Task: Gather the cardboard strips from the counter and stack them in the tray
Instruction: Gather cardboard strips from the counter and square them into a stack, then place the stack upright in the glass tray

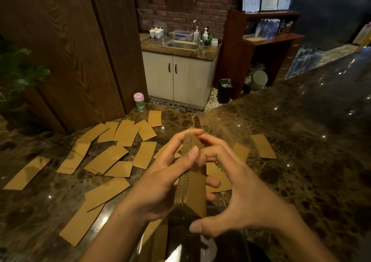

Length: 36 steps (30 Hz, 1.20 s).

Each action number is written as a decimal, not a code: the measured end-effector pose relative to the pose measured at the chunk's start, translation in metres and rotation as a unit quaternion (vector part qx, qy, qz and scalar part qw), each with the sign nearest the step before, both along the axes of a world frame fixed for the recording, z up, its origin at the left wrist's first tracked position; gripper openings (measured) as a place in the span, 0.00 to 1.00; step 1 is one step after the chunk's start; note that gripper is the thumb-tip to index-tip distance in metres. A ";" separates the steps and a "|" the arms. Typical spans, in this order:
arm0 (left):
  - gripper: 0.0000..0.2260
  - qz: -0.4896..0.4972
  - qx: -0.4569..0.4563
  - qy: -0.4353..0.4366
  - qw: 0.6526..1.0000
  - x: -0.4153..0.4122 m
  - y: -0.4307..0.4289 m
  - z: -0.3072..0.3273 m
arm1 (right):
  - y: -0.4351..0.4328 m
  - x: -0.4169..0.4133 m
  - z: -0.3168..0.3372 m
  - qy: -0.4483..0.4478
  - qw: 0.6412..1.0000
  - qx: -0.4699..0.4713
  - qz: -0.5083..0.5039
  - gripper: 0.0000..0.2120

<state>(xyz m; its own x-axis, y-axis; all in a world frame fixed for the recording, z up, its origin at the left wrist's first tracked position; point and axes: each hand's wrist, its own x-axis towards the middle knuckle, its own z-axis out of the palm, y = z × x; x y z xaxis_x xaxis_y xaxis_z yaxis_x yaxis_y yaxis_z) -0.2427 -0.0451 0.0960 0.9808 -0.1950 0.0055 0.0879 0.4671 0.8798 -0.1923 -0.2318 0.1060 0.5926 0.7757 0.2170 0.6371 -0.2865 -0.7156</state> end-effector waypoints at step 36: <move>0.21 0.214 0.279 0.220 0.910 -0.153 0.065 -0.126 | 0.086 -0.081 -0.143 -0.021 0.926 -0.367 0.090 0.46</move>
<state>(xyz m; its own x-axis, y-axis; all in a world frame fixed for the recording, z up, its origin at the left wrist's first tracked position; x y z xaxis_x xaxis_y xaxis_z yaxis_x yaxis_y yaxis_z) -0.3954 0.0203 -0.0298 0.8511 0.3531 -0.3884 0.4040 0.0318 0.9142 -0.2730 -0.1459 -0.0368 0.4430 0.8088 -0.3868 0.7447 -0.5722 -0.3436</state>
